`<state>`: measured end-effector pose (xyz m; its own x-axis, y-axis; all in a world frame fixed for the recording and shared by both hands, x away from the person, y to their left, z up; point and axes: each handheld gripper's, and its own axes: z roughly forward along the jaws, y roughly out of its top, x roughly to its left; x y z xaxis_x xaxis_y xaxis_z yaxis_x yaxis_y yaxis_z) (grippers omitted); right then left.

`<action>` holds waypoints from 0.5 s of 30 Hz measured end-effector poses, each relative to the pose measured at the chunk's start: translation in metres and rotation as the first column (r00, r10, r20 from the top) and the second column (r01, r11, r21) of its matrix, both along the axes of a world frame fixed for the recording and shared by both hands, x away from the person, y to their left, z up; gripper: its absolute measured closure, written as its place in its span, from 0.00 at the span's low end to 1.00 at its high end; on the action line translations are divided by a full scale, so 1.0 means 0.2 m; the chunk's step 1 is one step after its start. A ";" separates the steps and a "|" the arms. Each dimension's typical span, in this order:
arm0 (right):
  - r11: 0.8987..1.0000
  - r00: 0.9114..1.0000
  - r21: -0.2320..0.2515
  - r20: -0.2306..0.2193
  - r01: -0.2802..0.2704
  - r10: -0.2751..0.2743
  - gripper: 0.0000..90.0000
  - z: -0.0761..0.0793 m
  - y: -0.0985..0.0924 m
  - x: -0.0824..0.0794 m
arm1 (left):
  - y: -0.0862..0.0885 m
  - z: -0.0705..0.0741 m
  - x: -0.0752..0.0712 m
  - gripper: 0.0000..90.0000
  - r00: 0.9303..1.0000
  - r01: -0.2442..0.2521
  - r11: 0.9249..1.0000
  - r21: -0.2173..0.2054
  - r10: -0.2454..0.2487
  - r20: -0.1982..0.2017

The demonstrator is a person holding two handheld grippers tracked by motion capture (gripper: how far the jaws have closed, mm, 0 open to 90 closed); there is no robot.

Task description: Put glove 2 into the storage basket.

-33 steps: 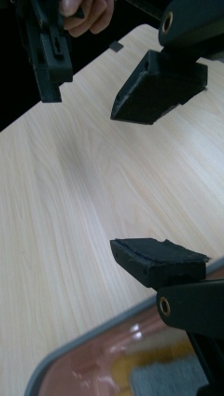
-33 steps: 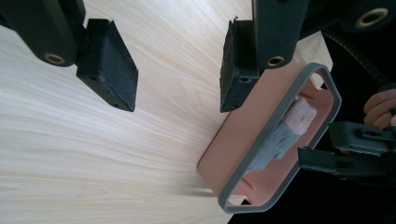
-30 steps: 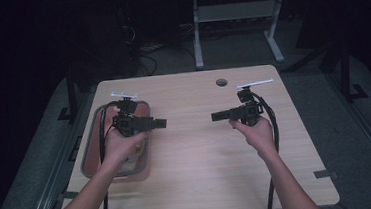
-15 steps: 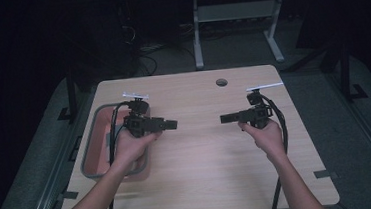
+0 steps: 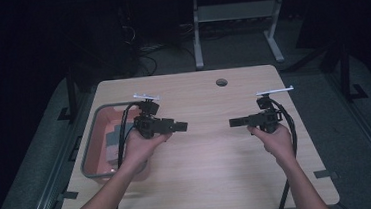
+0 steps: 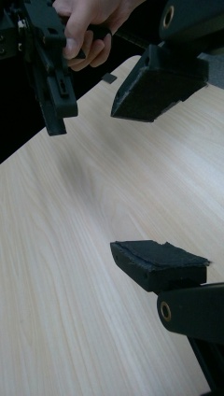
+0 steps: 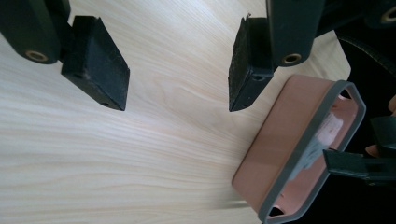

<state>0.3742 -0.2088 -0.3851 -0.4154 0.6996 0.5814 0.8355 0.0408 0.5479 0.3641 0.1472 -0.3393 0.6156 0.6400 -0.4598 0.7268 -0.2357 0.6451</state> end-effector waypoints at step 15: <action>0.998 0.999 -0.028 -0.019 0.047 -0.048 0.40 -0.07 -0.15 -0.07 | -0.11 -0.03 -0.02 0.32 0.999 0.038 0.999 -0.015 -0.038 -0.007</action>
